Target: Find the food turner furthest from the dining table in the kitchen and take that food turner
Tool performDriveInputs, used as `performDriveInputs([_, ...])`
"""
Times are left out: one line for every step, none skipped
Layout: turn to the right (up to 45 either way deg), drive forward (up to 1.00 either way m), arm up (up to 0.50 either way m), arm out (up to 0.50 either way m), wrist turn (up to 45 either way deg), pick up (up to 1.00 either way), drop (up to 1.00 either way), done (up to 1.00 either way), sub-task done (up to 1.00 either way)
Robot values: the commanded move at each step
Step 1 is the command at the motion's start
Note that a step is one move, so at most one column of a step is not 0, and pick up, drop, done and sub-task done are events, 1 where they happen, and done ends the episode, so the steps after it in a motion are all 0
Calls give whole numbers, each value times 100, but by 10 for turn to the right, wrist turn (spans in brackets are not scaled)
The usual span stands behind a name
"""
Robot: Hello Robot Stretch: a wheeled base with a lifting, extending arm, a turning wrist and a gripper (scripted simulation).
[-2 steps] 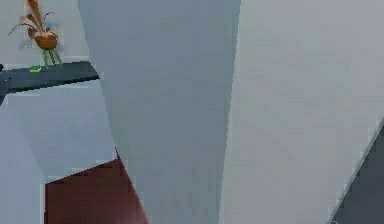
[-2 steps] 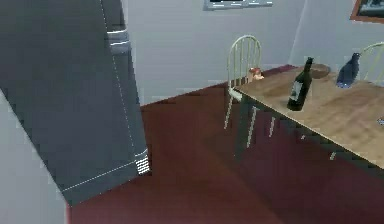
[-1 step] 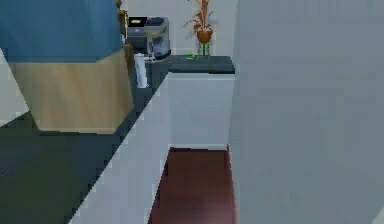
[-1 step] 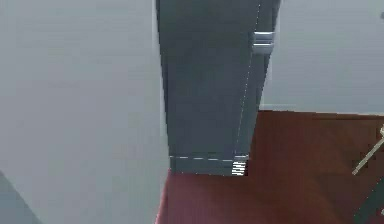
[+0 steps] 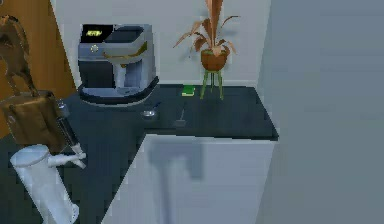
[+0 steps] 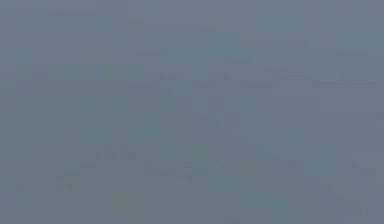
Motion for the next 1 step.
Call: performDriveInputs([-120,0,0,0,0,0,0,0,0])
